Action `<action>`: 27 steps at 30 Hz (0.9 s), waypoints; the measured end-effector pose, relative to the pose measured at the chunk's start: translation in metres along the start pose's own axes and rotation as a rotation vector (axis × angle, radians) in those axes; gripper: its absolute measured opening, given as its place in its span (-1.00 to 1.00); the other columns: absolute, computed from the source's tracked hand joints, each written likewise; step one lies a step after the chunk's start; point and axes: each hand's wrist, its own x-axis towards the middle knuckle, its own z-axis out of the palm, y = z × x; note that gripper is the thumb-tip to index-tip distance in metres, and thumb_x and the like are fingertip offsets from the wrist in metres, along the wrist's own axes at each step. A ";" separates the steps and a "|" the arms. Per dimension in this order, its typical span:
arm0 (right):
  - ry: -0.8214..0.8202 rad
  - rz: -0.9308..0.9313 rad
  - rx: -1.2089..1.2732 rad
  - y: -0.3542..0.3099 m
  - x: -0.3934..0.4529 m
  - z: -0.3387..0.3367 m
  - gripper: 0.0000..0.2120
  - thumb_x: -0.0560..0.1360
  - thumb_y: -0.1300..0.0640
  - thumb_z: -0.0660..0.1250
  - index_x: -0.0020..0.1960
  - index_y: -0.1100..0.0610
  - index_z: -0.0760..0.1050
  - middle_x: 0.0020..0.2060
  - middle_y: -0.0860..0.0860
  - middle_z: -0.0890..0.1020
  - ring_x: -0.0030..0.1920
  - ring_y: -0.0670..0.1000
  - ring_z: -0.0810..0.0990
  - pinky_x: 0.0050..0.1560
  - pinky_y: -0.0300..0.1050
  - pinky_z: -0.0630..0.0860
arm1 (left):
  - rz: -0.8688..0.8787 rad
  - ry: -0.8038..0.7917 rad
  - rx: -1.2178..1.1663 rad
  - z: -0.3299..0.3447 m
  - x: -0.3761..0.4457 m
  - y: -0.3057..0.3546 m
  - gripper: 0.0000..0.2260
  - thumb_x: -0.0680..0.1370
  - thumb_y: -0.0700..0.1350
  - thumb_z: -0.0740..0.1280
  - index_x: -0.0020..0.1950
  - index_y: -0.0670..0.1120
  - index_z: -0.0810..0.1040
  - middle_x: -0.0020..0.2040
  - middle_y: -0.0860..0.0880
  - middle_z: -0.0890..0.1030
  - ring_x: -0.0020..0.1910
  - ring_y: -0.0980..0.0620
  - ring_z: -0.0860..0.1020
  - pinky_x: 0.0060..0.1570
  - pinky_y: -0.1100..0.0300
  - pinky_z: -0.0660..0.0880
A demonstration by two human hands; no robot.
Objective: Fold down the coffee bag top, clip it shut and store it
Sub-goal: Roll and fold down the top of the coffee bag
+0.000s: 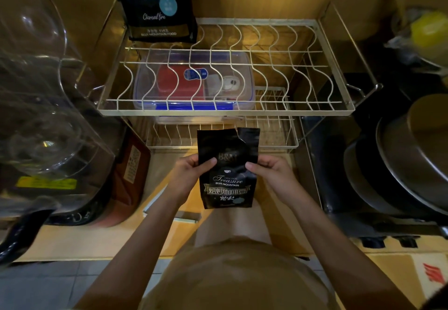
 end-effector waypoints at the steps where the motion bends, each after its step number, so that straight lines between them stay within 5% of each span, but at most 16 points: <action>1: -0.014 0.022 0.012 0.000 0.000 0.000 -0.84 0.42 0.22 0.37 -0.14 -0.02 0.63 -0.24 -0.15 0.73 -0.15 -0.14 0.68 -0.22 -0.38 0.53 | 0.000 -0.006 0.002 0.002 0.000 0.001 -0.94 0.44 -0.19 0.35 -0.13 -0.08 0.60 -0.19 -0.01 0.68 -0.19 0.07 0.65 -0.20 0.25 0.57; 9: 0.027 0.026 0.097 -0.004 -0.005 0.013 -0.85 0.41 0.25 0.38 -0.12 0.02 0.57 -0.29 -0.14 0.72 -0.22 -0.15 0.68 -0.31 -0.38 0.55 | 0.091 -0.062 0.123 0.015 -0.002 0.005 -0.85 0.37 -0.16 0.44 -0.14 0.06 0.58 -0.17 0.03 0.67 -0.22 0.15 0.65 -0.29 0.35 0.56; 12: 0.061 0.022 0.145 -0.003 -0.003 0.017 -0.90 0.44 0.25 0.34 -0.14 0.08 0.59 -0.32 -0.09 0.73 -0.25 -0.09 0.70 -0.32 -0.34 0.57 | 0.014 0.055 0.025 0.020 -0.001 0.001 -0.96 0.42 -0.11 0.40 -0.19 0.03 0.61 -0.22 0.00 0.70 -0.24 0.09 0.67 -0.28 0.26 0.56; 15: 0.098 0.071 0.188 -0.002 -0.003 0.019 -0.91 0.48 0.16 0.31 -0.11 0.11 0.60 -0.28 -0.02 0.74 -0.19 -0.01 0.70 -0.27 -0.27 0.58 | -0.081 0.074 -0.128 0.023 0.000 -0.002 -0.86 0.50 -0.07 0.29 -0.20 -0.01 0.62 -0.28 0.03 0.72 -0.22 0.05 0.67 -0.31 0.28 0.54; 18: 0.115 0.096 0.204 -0.001 -0.003 0.019 -0.87 0.52 0.10 0.24 -0.03 0.04 0.57 -0.26 -0.06 0.73 -0.17 -0.05 0.70 -0.27 -0.26 0.58 | -0.103 0.016 -0.195 0.019 0.000 -0.004 -0.79 0.56 -0.05 0.17 0.11 -0.01 0.54 -0.09 0.00 0.68 -0.05 -0.04 0.63 -0.25 0.23 0.56; 21: 0.139 0.057 0.257 -0.001 -0.003 0.019 -0.64 0.53 0.13 0.24 0.29 -0.12 0.35 -0.25 -0.24 0.70 -0.16 -0.15 0.69 -0.23 -0.19 0.63 | -0.089 0.051 -0.152 0.017 0.002 -0.004 -0.62 0.57 -0.09 0.16 0.38 0.08 0.24 0.08 0.05 0.52 0.05 0.02 0.54 -0.11 0.15 0.54; 24: 0.134 -0.027 0.248 -0.004 -0.003 0.020 -0.57 0.52 0.18 0.24 0.28 -0.24 0.35 -0.09 -0.33 0.66 -0.10 -0.18 0.67 -0.23 -0.19 0.64 | 0.011 0.023 -0.115 0.018 0.002 0.000 -0.76 0.57 -0.11 0.16 0.17 0.12 0.48 0.10 0.06 0.53 0.05 0.04 0.54 -0.16 0.22 0.57; 27: 0.112 -0.019 0.202 -0.007 -0.004 0.017 -0.71 0.53 0.19 0.23 0.02 -0.17 0.58 -0.03 -0.10 0.69 -0.10 -0.11 0.68 -0.26 -0.27 0.60 | -0.015 0.027 -0.067 0.018 -0.001 0.004 -0.80 0.56 -0.07 0.17 -0.04 0.10 0.59 -0.02 -0.01 0.61 -0.04 -0.02 0.59 -0.24 0.24 0.54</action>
